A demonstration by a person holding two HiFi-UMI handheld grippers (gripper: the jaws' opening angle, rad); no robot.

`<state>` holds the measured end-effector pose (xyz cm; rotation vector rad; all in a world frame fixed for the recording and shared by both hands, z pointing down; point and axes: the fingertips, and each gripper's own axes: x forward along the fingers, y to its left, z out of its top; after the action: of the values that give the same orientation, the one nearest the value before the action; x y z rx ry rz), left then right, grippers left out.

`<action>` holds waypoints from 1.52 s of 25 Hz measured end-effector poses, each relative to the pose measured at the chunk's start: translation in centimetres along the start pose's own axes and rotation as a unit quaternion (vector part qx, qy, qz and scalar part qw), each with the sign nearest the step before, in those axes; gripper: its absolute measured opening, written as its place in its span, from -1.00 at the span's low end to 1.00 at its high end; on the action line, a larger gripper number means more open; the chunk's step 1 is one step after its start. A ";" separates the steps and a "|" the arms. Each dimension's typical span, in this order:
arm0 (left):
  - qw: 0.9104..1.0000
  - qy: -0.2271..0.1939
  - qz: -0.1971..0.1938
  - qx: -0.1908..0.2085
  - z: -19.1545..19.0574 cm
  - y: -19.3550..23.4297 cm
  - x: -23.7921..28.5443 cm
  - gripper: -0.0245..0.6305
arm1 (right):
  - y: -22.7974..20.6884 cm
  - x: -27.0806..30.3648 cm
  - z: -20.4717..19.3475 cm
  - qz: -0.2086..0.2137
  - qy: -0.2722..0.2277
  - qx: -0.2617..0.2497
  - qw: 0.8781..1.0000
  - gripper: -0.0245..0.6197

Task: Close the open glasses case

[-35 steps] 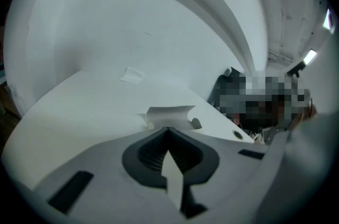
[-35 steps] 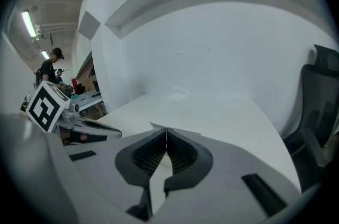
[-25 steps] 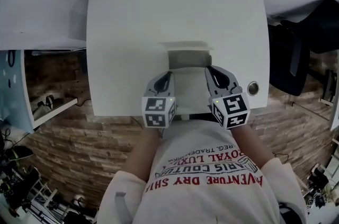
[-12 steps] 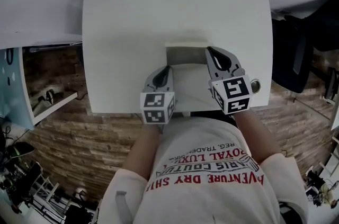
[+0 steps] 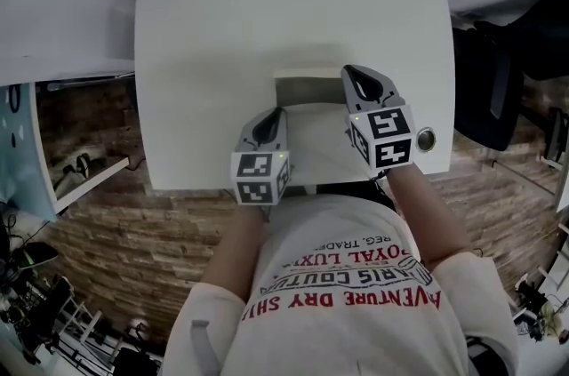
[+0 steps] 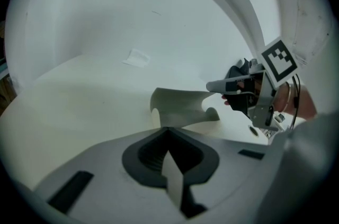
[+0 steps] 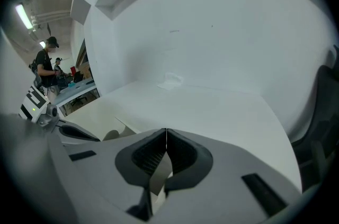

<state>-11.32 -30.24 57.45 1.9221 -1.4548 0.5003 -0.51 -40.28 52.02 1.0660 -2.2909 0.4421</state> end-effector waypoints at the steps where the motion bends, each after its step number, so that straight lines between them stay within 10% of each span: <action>1: 1.000 0.000 0.000 0.001 0.0 0.0 0.0 -0.91 | 0.1 -0.1 -0.2 0.002 -0.001 0.005 1.000 -0.89; 38: 0.999 0.019 -0.012 0.023 -1.0 -0.2 -0.4 -0.91 | 2.1 -1.6 -6.7 0.011 0.031 0.050 0.998 -0.89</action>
<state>-11.22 -29.21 57.84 1.9533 -1.4045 0.5615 1.14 -34.60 56.16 1.0607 -2.2468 0.5950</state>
